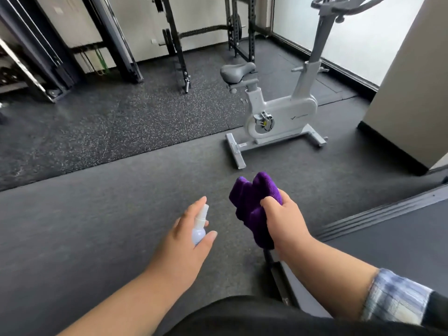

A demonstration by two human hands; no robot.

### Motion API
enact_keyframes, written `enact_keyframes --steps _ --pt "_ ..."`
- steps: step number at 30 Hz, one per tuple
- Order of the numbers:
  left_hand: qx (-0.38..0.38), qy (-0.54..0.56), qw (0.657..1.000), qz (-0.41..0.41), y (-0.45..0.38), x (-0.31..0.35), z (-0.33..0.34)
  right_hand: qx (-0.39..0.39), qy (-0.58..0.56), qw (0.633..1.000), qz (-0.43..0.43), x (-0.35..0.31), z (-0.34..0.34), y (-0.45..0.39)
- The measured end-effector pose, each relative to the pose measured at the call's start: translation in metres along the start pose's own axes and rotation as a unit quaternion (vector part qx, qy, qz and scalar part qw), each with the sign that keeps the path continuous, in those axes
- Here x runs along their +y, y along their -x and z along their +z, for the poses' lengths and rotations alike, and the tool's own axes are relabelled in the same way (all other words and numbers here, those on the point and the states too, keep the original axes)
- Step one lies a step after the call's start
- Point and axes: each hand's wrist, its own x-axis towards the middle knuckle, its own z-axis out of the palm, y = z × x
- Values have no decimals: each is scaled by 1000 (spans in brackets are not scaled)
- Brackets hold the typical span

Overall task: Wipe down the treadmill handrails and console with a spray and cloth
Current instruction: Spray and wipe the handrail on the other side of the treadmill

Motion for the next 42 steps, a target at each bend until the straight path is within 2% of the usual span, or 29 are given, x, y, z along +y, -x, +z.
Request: enact_keyframes --steps 6,11,14,22,26,33,38,42 --pt "-5 -2 999 43 -162 11 8 52 -18 998 -26 -64 -1 -121" --pt "-39 13 996 76 -275 -7 23 103 7 994 -17 -90 -2 -208" --pt "-58 21 992 111 -356 -18 27 125 -26 992 -16 -110 6 -263" --pt "-136 11 961 241 -579 -24 20 235 -56 969 -43 -171 35 -400" --pt "-182 11 935 304 -653 -5 42 300 -48 952 -38 -184 26 -443" --pt "-263 19 896 356 -737 51 117 383 -85 919 -28 -196 -45 -508" --pt "-267 41 878 395 -806 126 185 381 -106 918 -33 -220 -132 -559" --pt "-261 64 864 426 -848 209 251 424 -100 899 -53 -256 -219 -593"
